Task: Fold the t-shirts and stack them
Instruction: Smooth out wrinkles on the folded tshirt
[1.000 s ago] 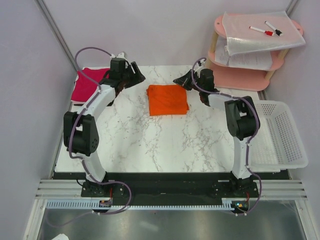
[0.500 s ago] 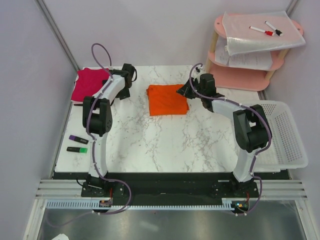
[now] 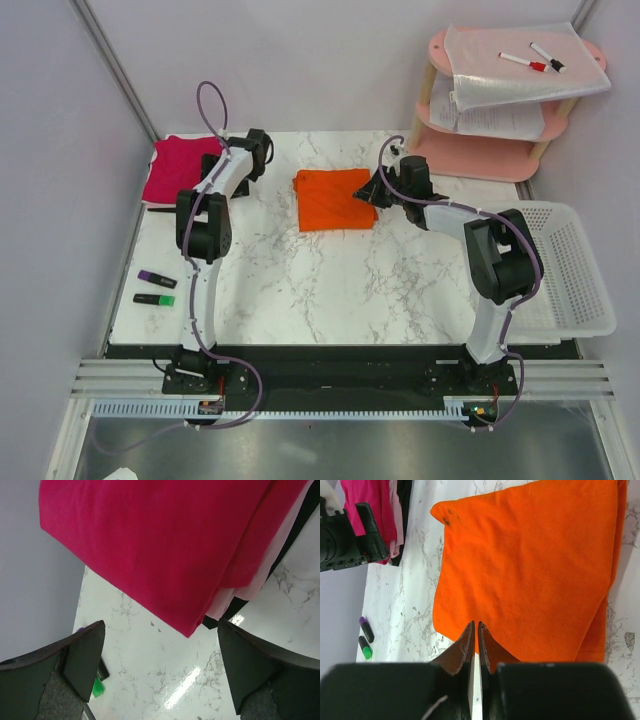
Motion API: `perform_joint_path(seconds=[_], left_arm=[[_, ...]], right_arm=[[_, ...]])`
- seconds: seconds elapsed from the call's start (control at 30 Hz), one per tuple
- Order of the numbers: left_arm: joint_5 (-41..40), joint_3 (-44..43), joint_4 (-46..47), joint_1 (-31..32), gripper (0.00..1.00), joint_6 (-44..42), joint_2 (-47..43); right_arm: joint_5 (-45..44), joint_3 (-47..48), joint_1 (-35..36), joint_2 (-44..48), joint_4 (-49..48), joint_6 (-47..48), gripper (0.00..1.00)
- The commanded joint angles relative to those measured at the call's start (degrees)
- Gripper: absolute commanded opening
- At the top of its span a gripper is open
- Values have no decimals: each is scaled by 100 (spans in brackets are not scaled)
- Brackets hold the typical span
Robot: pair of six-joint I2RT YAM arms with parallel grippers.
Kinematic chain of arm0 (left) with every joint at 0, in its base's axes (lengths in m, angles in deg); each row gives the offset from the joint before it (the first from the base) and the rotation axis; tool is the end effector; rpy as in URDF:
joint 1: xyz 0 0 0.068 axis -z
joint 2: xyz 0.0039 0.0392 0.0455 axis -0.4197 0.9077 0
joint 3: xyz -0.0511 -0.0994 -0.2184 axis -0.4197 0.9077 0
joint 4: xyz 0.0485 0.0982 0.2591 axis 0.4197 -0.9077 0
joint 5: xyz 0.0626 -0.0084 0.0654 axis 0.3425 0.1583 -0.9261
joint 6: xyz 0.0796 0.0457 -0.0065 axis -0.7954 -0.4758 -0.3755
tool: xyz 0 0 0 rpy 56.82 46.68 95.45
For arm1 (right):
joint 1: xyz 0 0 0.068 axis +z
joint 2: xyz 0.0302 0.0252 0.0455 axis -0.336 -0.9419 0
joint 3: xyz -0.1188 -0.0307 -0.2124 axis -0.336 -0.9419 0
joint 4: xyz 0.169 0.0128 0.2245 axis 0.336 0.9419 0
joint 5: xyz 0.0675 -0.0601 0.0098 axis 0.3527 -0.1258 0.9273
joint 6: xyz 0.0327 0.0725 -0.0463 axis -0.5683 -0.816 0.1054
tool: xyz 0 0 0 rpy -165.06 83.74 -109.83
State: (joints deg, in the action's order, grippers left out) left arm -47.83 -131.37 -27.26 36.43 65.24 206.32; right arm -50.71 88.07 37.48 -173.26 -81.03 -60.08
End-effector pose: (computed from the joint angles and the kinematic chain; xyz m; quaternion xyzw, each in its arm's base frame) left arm 0.4927 -0.0335 0.1338 -0.1399 0.8796 0.4017 0.2131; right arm 0.4350 0.1738 0.1346 0.0368 0.8376 0.3894 0.3814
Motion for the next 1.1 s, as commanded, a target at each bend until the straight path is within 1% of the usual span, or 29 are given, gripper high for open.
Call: perform_joint_path(seconds=[0.0, 0.2, 0.33, 0.43, 0.5, 0.63, 0.83, 0.93, 0.97, 1.03, 1.07], left_arm=[[-210, -263, 204, -63, 100, -497, 302], [1, -360, 626, -72, 100, -787, 417], [211, -413, 697, -72, 100, -920, 373], [273, -89, 819, -28, 100, -805, 128], [335, 174, 1125, -28, 100, -989, 48], [248, -8, 1136, -37, 100, -1139, 354], [327, -123, 1057, -194, 98, -1087, 610], [335, -132, 917, -396, 90, -964, 646], [370, -132, 821, -458, 78, -946, 637], [476, -149, 723, -624, 63, -841, 628], [572, -158, 662, -669, 35, -823, 602]], right_arm=[[255, -14, -62, -78, -423, -104, 11], [369, -14, -71, -192, -554, -227, 11], [422, -14, -88, -298, -634, -306, 11], [474, -6, -88, -403, -739, -403, 11], [518, -6, -80, -518, -861, -525, 11], [668, -5, -88, -650, -1073, -692, 11], [738, -6, -132, -694, -1152, -746, 11], [756, -23, -159, -659, -1144, -755, 11], [765, -23, -159, -641, -1152, -763, 11], [791, -41, -159, -632, -1161, -781, 11], [791, -49, -159, -623, -1170, -807, 11]])
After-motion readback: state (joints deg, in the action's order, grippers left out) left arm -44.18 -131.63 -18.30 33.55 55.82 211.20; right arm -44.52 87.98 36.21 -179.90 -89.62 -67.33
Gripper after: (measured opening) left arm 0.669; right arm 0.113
